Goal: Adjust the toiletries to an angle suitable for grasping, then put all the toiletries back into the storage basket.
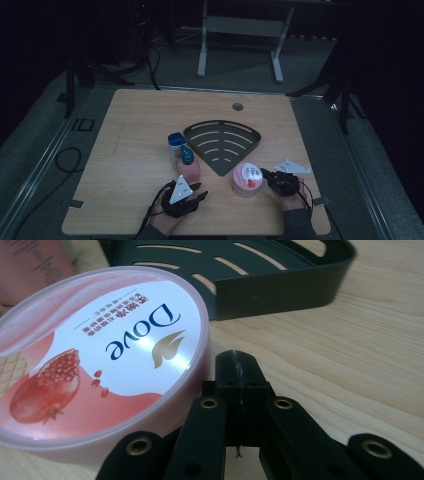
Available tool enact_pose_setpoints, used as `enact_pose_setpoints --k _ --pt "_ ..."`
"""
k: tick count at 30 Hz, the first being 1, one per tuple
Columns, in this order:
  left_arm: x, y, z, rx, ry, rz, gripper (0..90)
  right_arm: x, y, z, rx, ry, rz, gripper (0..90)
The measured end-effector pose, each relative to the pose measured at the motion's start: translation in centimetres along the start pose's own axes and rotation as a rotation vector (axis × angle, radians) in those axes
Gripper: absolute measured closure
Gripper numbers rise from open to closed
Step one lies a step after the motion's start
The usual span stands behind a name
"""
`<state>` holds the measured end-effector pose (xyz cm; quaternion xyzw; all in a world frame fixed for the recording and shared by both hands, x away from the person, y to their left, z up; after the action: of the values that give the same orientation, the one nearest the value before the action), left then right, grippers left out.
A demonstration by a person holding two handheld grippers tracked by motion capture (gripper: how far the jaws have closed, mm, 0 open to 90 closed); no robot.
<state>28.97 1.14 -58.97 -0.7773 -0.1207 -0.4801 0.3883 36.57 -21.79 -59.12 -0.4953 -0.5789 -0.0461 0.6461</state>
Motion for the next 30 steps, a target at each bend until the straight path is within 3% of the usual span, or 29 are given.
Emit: enact_pose_setpoints --k 6,14,22,30 --pt "0.2 1.0 -0.6 -0.014 0.006 0.007 59.9 0.5 0.3 1.4 0.041 -0.031 -0.008 90.0" --pt "0.2 1.3 -0.8 -0.013 0.013 0.007 58.0 0.6 0.4 2.0 0.061 -0.054 -0.006 89.9" --pt "0.6 1.4 -0.7 0.012 0.001 -0.012 51.6 0.1 0.1 1.4 0.031 -0.051 0.001 69.7" --pt "1.0 2.5 -1.4 0.019 0.01 -0.007 43.8 -0.4 -0.8 1.4 0.025 -0.074 0.01 57.3"
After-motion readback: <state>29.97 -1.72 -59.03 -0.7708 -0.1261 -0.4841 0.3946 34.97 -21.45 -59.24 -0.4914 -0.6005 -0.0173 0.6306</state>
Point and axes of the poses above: each handheld gripper's, and its own axes: y roughly forward along the jaws, x roughly out of its top, z roughly to its left, the point moved 10 cm from there along y, roughly forward along the jaws, and after that the axes turned 14 degrees about -y, right-handed, at the moved point
